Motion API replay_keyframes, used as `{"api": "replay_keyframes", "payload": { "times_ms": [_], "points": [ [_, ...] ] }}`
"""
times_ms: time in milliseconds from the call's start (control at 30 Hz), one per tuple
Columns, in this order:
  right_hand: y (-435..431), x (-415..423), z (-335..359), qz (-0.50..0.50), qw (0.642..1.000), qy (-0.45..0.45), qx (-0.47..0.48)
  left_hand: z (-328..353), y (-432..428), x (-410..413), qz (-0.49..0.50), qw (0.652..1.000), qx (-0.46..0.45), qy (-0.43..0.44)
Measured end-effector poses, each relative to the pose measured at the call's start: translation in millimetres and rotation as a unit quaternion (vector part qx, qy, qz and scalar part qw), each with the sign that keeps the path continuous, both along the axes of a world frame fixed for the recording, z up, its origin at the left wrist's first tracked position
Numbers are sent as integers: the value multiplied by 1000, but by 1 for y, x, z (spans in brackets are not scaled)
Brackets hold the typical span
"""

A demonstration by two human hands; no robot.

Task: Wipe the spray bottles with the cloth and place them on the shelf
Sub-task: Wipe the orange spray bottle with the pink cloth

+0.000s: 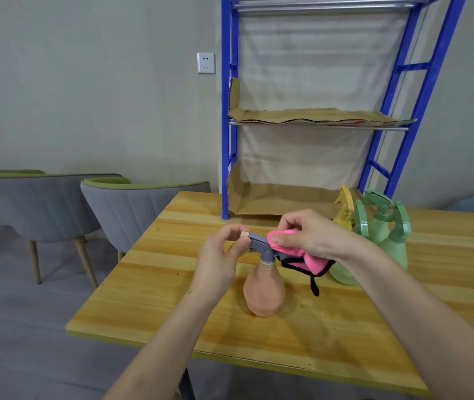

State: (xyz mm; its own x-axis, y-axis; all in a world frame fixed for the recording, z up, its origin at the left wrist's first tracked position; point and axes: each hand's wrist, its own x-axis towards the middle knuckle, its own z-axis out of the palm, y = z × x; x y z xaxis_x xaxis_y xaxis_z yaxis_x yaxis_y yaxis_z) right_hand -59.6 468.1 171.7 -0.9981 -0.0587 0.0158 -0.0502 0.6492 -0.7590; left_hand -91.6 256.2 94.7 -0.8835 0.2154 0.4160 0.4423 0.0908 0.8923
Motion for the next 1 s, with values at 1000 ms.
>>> {"api": "replay_keyframes", "payload": {
  "times_ms": [1000],
  "points": [
    [-9, 19, -20, -58, 996, 53, -31, -6, -2, -5, 5, 1000, -2, 21]
  ]
}}
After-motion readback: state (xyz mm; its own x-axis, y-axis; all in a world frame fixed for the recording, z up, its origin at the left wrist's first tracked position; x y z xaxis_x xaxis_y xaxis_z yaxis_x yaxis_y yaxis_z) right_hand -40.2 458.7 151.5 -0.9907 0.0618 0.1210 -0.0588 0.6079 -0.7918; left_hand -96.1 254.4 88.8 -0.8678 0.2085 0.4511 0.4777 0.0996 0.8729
